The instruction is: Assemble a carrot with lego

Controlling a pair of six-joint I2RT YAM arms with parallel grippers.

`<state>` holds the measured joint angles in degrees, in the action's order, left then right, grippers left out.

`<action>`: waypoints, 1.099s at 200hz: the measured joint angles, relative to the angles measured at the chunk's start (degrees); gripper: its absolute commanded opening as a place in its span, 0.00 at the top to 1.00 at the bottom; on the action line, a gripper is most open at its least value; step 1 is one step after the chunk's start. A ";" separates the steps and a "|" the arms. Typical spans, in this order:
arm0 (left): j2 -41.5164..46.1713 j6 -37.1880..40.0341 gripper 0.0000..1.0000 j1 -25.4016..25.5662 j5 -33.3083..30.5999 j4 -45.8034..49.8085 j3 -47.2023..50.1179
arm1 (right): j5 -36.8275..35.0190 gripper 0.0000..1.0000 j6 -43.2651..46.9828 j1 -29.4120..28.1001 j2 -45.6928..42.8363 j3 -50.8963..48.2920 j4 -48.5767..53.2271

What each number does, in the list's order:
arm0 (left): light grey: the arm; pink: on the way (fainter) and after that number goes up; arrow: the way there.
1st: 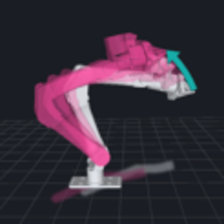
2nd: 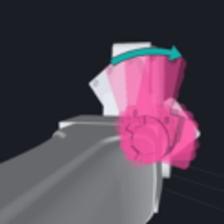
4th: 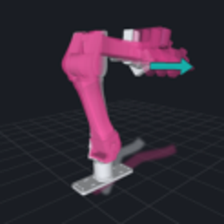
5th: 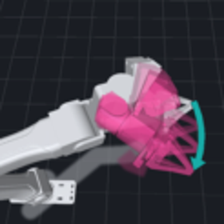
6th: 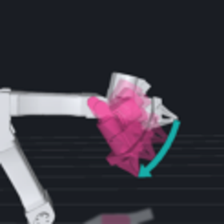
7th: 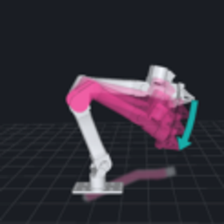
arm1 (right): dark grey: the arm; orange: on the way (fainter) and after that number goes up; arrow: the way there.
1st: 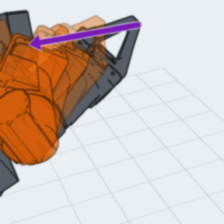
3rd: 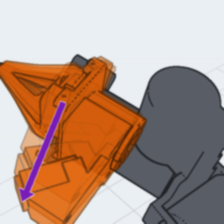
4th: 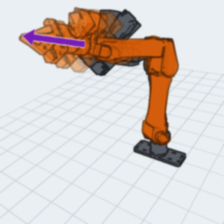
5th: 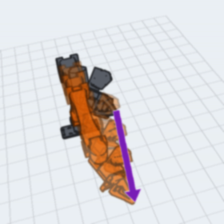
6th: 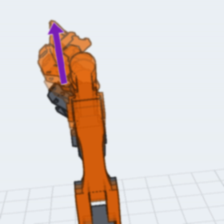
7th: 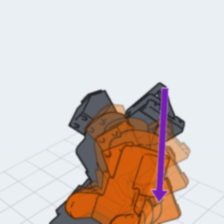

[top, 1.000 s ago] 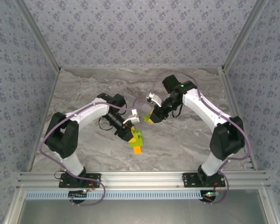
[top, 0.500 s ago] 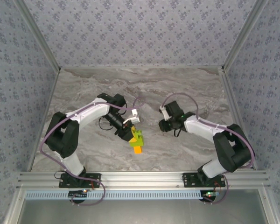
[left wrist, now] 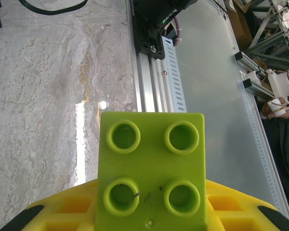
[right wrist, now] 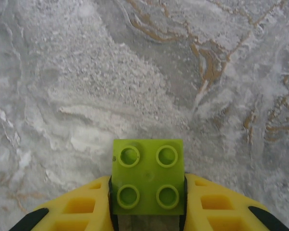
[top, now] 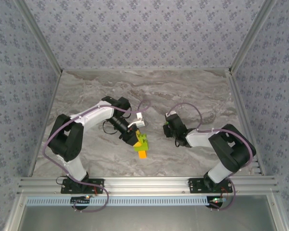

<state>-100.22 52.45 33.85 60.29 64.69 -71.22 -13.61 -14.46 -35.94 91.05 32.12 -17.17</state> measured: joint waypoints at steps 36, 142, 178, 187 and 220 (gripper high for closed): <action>-0.20 0.00 0.73 0.02 -0.02 -0.04 0.00 | -0.04 0.63 -0.39 0.00 1.68 0.00 -3.74; -0.35 -0.02 0.73 -0.09 -0.02 -0.22 0.00 | -3.54 0.35 -1.44 -2.10 5.92 -3.93 -17.62; -0.35 -0.02 0.73 -0.09 -0.04 -0.24 0.00 | -7.26 0.51 -1.73 -2.45 10.10 -4.98 -26.56; -0.35 -0.02 0.73 -0.09 -0.02 -0.24 0.00 | -8.09 0.55 -1.88 -2.45 11.23 -5.31 -29.05; -0.39 -0.02 0.73 -0.09 -0.02 -0.24 0.00 | -9.57 0.75 -2.16 -2.45 13.84 -6.45 -35.74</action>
<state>-100.62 52.42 33.76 60.27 64.45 -71.22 -23.18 -16.62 -38.39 104.88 25.67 -52.90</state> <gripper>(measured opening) 0.350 0.330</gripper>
